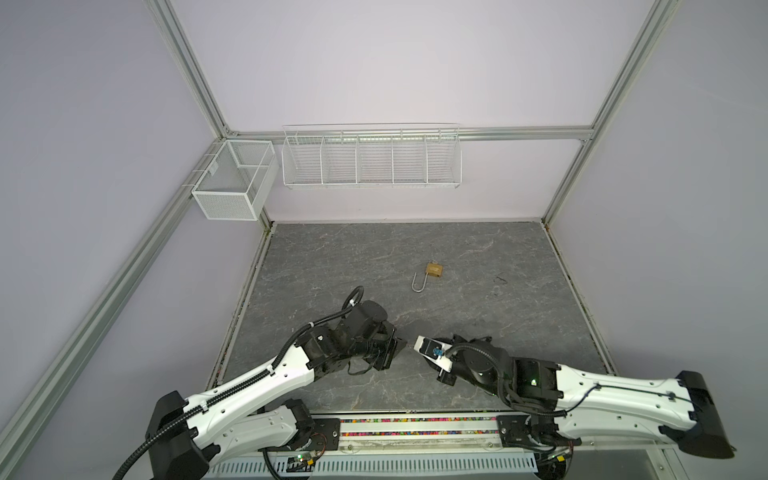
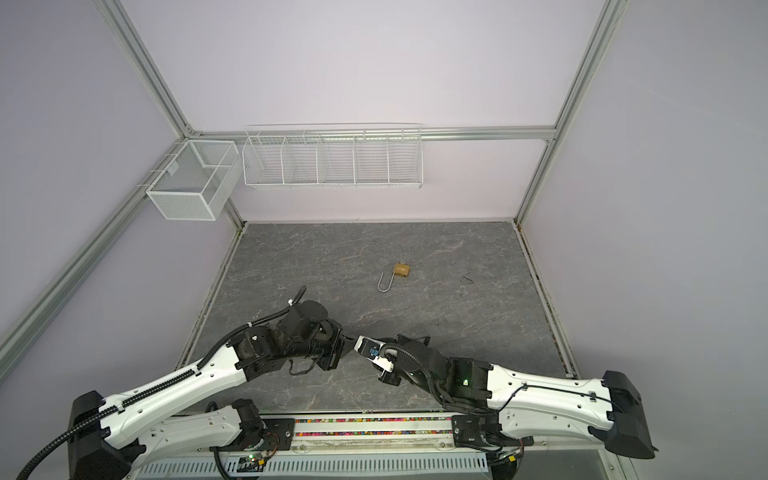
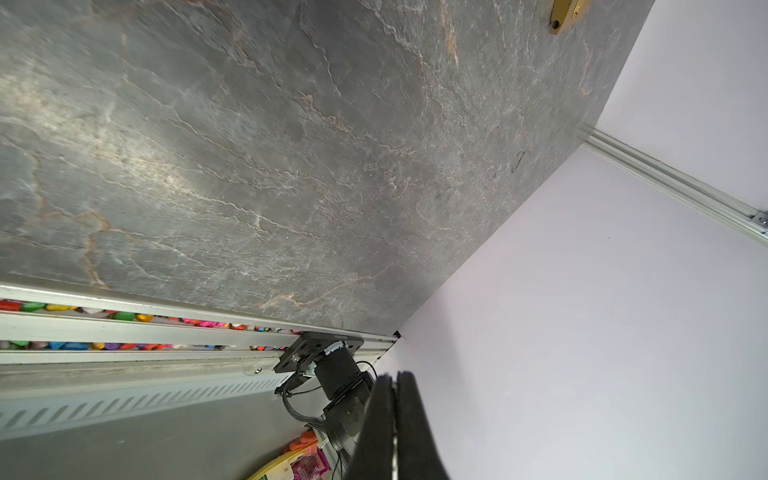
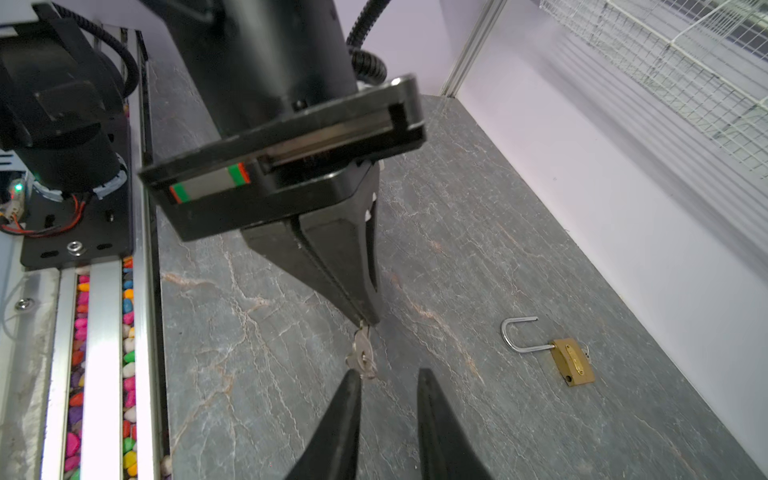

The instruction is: Unlock with the key

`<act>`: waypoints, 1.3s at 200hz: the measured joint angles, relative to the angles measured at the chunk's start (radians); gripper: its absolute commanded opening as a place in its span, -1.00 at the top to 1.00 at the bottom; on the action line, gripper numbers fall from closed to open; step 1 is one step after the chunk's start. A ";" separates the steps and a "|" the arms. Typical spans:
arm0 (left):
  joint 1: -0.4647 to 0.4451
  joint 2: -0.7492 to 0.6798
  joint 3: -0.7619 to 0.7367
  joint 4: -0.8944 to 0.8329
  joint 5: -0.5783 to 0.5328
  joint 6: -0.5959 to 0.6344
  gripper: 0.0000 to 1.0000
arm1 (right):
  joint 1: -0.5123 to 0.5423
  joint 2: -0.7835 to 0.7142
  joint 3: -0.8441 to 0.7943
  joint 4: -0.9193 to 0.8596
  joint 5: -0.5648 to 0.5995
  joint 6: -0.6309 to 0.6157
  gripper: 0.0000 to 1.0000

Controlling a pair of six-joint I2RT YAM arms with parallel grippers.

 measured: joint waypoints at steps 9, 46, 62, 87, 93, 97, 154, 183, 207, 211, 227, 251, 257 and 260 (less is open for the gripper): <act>0.000 0.000 0.000 0.000 0.002 0.000 1.00 | 0.000 0.024 0.000 0.002 -0.003 -0.004 0.51; 0.002 0.000 0.000 0.002 0.016 0.003 1.00 | 0.000 0.067 0.003 0.016 -0.002 -0.021 0.56; 0.005 0.000 0.000 0.003 0.018 0.003 1.00 | 0.000 0.077 0.016 0.026 0.002 -0.026 0.58; 0.010 -0.004 -0.001 0.003 0.019 0.003 1.00 | 0.000 0.094 0.033 0.045 0.004 -0.034 0.59; 0.011 -0.006 -0.001 0.003 0.019 0.003 1.00 | 0.000 0.100 0.035 0.048 0.004 -0.037 0.59; 0.011 -0.007 -0.002 0.003 0.019 0.003 1.00 | 0.000 0.103 0.037 0.050 0.003 -0.038 0.59; 0.014 -0.032 -0.018 0.004 0.019 0.003 1.00 | 0.000 0.125 0.038 0.052 0.001 -0.041 0.66; 0.015 -0.035 -0.019 0.003 0.017 0.003 1.00 | 0.000 0.137 0.039 0.052 0.002 -0.046 0.73; 0.019 -0.035 -0.026 0.003 0.015 0.003 1.00 | 0.000 0.154 0.042 0.056 0.003 -0.051 0.74; 0.019 -0.035 -0.026 0.002 0.015 0.003 1.00 | 0.000 0.157 0.043 0.056 0.004 -0.052 0.74; 0.021 -0.035 -0.028 0.003 0.014 0.003 1.00 | 0.000 0.164 0.047 0.057 0.005 -0.055 0.74; 0.022 -0.036 -0.029 0.003 0.014 0.003 1.00 | -0.006 0.174 0.050 0.061 0.005 -0.059 0.59; 0.022 -0.037 -0.029 0.003 0.015 0.003 1.00 | -0.008 0.176 0.050 0.061 0.005 -0.061 0.56; 0.022 -0.037 -0.029 0.003 0.015 0.003 1.00 | -0.009 0.177 0.050 0.061 0.005 -0.064 0.54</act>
